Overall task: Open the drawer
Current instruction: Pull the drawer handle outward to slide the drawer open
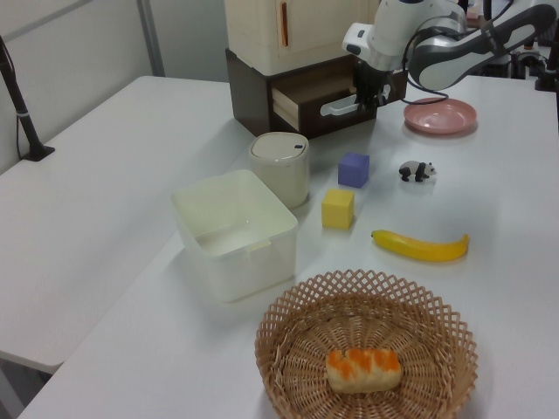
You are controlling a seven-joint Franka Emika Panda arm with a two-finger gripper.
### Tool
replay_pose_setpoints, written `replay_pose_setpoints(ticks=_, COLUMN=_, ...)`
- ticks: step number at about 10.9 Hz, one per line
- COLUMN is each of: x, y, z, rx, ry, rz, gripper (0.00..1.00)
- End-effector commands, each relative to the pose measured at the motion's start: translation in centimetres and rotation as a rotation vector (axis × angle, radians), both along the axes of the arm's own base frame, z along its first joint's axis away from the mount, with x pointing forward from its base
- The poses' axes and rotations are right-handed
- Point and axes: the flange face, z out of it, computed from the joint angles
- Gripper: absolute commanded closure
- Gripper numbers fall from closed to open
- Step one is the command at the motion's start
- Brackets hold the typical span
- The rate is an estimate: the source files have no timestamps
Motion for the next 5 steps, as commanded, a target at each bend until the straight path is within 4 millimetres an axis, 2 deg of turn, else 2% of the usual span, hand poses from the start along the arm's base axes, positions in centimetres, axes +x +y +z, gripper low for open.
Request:
replay_pose_setpoints(ticks=1, x=-1.9, y=0.3, z=1.8, rx=0.033, ry=0.009, rz=-0.069, gripper=0.06)
replay_pose_setpoints(ticks=2, x=-2.0, y=0.7, z=2.5, rx=0.066, ry=0.007, rz=-0.087, gripper=0.0)
replay_pose_setpoints(ticks=5, x=-2.1, y=4.2, z=6.2, rx=0.151, ry=0.115, rz=-0.159, gripper=0.0)
